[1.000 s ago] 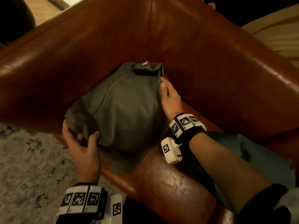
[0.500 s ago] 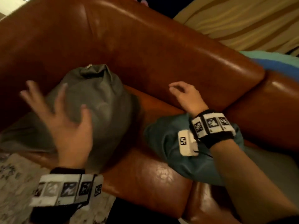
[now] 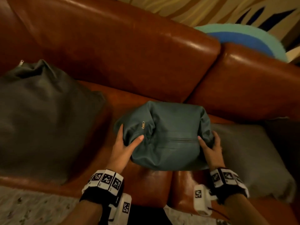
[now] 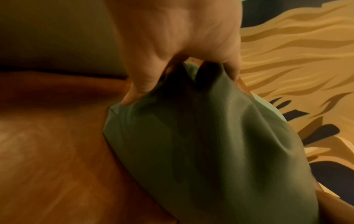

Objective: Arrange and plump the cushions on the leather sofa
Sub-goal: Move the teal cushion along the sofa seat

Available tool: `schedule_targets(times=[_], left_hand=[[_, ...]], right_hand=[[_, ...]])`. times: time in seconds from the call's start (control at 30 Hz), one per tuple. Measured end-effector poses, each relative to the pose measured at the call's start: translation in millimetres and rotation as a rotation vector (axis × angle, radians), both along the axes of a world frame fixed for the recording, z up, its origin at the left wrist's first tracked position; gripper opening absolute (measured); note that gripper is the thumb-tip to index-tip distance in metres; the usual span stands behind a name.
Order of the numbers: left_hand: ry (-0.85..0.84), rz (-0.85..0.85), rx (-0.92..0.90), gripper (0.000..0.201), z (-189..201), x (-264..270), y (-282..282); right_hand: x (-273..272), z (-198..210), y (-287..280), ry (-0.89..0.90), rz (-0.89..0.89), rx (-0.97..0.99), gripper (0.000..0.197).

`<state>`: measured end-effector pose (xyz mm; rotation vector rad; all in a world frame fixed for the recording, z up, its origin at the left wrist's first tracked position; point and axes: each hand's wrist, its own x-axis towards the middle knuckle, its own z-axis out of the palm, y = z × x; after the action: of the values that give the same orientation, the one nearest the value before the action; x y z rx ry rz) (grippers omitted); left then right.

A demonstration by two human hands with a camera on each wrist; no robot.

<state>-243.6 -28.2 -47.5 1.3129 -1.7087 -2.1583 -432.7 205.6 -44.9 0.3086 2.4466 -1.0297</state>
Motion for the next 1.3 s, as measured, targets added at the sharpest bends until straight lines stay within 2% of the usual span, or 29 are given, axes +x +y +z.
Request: schedule_targets(times=[0.07, 0.13, 0.23, 0.3, 0.33, 0.4, 0.43, 0.47, 0.53, 0.57, 0.67, 0.87, 0.97, 1.07, 1.17, 1.23, 1.3], left_hand=[[0.021, 0.085, 0.01, 0.077, -2.1, -6.5, 1.7], [0.045, 0.161, 0.031, 0.072, -6.2, -14.4, -1.3], [0.096, 0.275, 0.027, 0.058, -6.5, -26.9, -17.7], [0.226, 0.33, 0.002, 0.049, -2.0, -43.0, -42.7], [0.302, 0.329, 0.003, 0.049, 0.1, -52.0, -57.6], [0.375, 0.261, 0.018, 0.062, -3.5, -72.9, -87.2], [0.336, 0.204, 0.007, 0.075, -6.3, -84.1, -99.0], [0.227, 0.129, -0.041, 0.087, -12.2, -93.1, -106.0], [-0.028, -0.001, -0.217, 0.104, -23.1, -99.9, -106.9], [-0.092, -0.015, -0.291, 0.11, -28.2, -98.7, -103.6], [-0.014, 0.04, -0.321, 0.128, -40.7, -91.5, -99.6], [0.063, 0.052, -0.304, 0.119, -61.4, -77.9, -92.7], [0.026, -0.009, -0.372, 0.117, -64.9, -78.5, -86.5], [-0.039, 0.006, -0.427, 0.129, -62.3, -90.8, -94.3], [-0.07, 0.041, -0.438, 0.128, -58.4, -92.3, -100.6], [-0.033, 0.085, -0.489, 0.11, -48.7, -88.9, -97.0], [0.047, 0.123, -0.6, 0.087, -31.7, -89.5, -77.5]], right_hand=[[-0.1, -10.1, -1.0, -0.015, -0.174, -0.005, 0.109], [-4.2, -14.5, -3.6, -0.045, -0.3, -0.048, 0.096], [-15.1, -11.4, -12.7, -0.006, -0.301, -0.151, 0.087], [-29.4, -7.1, -22.6, 0.044, -0.314, -0.264, 0.087], [-35.2, -1.8, -29.4, 0.058, -0.333, -0.347, 0.08], [-43.9, 4.2, -48.2, 0.069, -0.333, -0.523, 0.061], [-46.5, 4.7, -60.2, 0.077, -0.311, -0.593, 0.056], [-46.7, 2.7, -73.9, 0.086, -0.269, -0.625, 0.056], [-40.2, -7.5, -101.0, 0.046, -0.163, -0.653, 0.075], [-35.2, -11.5, -110.8, 0.0, -0.144, -0.66, 0.088], [-30.9, -21.1, -121.2, -0.055, -0.171, -0.673, 0.107], [-19.5, -22.0, -119.0, 0.043, -0.078, -0.657, 0.101], [-18.8, -32.0, -121.4, 0.069, -0.009, -0.522, 0.119], [-30.2, -28.4, -122.9, 0.041, 0.025, -0.452, 0.126], [-38.9, -11.1, -109.3, -0.061, 0.085, -0.469, 0.109], [-42.4, -2.1, -94.7, -0.083, 0.129, -0.483, 0.085], [-46.9, 7.9, -76.3, -0.019, 0.122, -0.492, 0.065]])
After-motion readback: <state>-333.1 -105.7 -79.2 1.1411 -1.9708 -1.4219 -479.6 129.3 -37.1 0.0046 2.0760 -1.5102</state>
